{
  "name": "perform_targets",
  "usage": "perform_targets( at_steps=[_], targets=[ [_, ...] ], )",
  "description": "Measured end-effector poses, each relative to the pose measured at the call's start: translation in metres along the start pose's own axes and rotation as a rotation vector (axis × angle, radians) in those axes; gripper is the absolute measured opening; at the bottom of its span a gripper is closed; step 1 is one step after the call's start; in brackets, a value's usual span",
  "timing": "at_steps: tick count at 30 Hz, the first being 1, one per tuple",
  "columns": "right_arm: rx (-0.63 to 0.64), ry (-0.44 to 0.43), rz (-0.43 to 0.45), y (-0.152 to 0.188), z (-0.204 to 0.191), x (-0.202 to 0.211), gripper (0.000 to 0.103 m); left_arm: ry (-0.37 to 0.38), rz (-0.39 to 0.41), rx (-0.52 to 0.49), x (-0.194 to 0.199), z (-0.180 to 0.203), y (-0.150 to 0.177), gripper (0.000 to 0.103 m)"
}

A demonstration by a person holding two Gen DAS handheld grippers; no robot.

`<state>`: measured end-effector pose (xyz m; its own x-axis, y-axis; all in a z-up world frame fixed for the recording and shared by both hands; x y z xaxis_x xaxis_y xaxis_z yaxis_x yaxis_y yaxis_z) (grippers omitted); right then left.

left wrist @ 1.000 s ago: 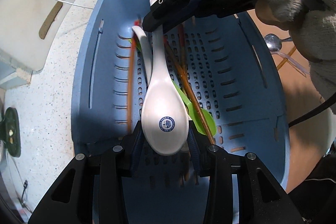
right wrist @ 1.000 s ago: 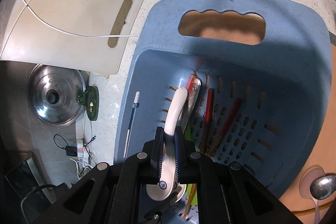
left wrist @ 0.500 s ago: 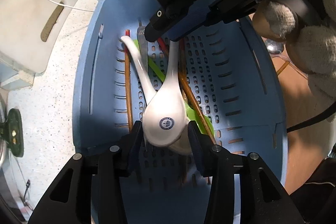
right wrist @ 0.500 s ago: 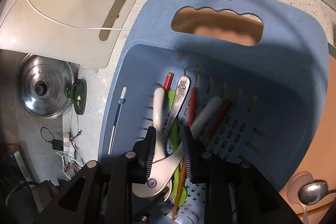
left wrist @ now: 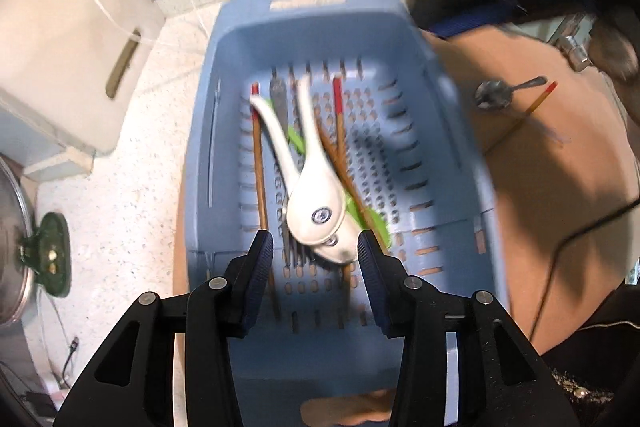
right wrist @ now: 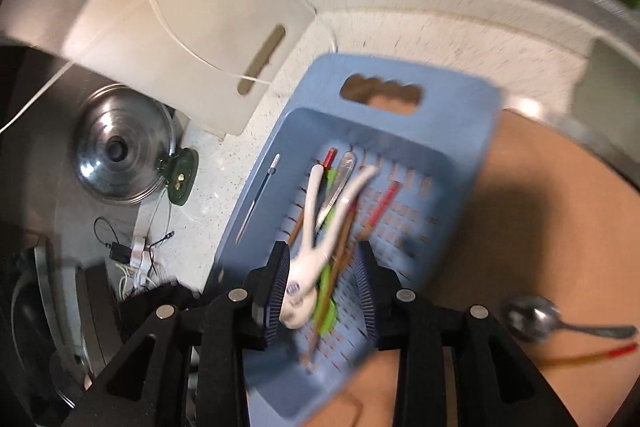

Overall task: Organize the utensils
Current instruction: 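Lower the second white spoon into the basket and open both tools, then move both tools back over the steel spoon and chopstick on the mat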

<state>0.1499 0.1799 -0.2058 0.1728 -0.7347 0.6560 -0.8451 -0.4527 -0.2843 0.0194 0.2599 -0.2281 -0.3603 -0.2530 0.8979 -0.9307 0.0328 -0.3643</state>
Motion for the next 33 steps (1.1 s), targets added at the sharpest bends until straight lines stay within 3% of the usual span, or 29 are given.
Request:
perform_targets(
  at_steps=[8,11,13,16,19,26,30,33],
  targets=[
    [-0.012,0.096,0.196,0.064,0.031,0.106,0.04,0.056,0.107,-0.061,0.033,0.04,-0.031,0.043],
    [-0.015,0.157,0.257,0.087,0.046,0.137,0.047,0.089,0.131,-0.111,0.039,0.067,-0.044,0.043],
    [-0.019,0.197,0.299,0.103,0.059,0.157,0.061,0.112,0.137,-0.142,0.037,0.084,-0.049,0.043],
    [-0.049,0.238,0.347,0.122,0.077,0.182,0.069,0.163,0.133,-0.178,0.032,0.111,-0.056,0.043],
    [-0.091,0.253,0.367,0.142,0.095,0.202,0.069,0.194,0.121,-0.211,0.024,0.132,-0.061,0.043],
    [-0.174,0.225,0.384,0.171,0.12,0.225,0.069,0.19,0.093,-0.235,0.01,0.161,-0.079,0.043],
    [-0.166,0.228,0.377,0.174,0.121,0.223,0.055,0.18,0.095,-0.242,0.007,0.166,-0.089,0.043],
    [-0.172,0.209,0.382,0.178,0.12,0.223,0.051,0.189,0.089,-0.241,0.003,0.17,-0.102,0.043]
  ],
)
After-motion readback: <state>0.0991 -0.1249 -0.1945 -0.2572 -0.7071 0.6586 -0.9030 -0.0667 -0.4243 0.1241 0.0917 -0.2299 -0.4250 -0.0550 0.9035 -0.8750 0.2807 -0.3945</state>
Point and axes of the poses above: each gripper's, at about its wrist camera, not at the fingertips, and x roughly against the way its jaws point, z to its right, y to its underside, the point moved 4 cm from there along -x, roughly the way its jaws point, and after that the axes turned 13 degrees about -y, right-handed, at the moved point
